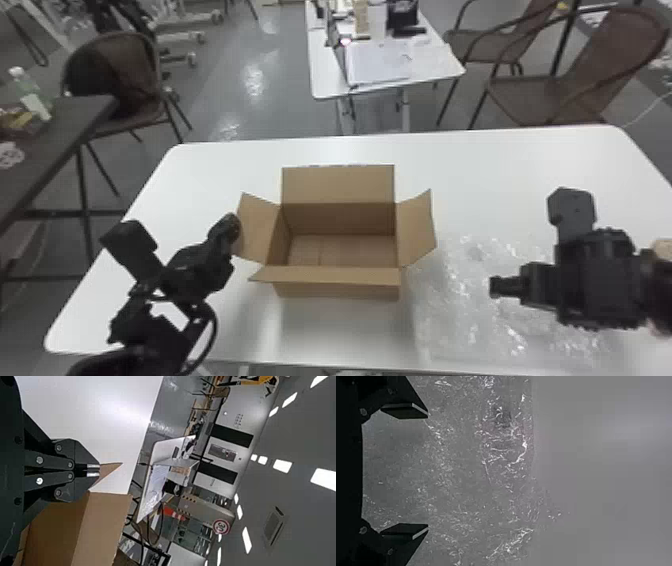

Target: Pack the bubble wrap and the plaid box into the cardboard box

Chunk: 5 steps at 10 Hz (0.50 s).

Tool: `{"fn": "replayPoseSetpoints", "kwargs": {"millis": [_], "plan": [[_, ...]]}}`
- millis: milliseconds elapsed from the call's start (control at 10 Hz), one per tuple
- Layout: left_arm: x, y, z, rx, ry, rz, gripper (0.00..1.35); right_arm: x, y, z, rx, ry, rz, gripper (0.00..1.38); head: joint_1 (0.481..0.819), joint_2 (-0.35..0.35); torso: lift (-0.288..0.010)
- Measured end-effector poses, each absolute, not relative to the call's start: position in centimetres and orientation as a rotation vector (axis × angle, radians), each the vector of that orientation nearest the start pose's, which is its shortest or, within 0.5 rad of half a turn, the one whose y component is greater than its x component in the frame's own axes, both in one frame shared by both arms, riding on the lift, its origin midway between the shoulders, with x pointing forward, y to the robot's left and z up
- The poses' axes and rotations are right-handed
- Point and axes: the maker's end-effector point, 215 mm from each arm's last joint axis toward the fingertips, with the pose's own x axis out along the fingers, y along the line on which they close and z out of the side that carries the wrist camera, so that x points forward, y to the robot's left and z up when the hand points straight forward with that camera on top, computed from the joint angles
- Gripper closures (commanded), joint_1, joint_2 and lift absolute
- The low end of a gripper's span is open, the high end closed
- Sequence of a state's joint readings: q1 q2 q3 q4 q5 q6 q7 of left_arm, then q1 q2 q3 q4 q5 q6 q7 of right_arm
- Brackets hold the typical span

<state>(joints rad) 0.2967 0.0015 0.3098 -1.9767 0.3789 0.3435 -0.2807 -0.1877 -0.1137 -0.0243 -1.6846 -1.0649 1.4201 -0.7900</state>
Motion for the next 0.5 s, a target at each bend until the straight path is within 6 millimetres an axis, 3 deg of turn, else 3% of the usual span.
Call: {"fn": "replayPoseSetpoints", "kwargs": {"millis": [400, 500], "plan": [[49.0, 31.4, -35.3, -0.332, 0.127, -0.061, 1.22, 46.5, -16.9, -50.4, 0.26, 1.145, 0.058, 0.55, 0.695, 0.169, -0.118], [49.0, 31.5, -35.3, -0.332, 0.125, -0.06, 1.22, 46.4, -16.9, -50.5, 0.266, 1.142, 0.055, 0.65, 0.695, 0.169, -0.118]]}}
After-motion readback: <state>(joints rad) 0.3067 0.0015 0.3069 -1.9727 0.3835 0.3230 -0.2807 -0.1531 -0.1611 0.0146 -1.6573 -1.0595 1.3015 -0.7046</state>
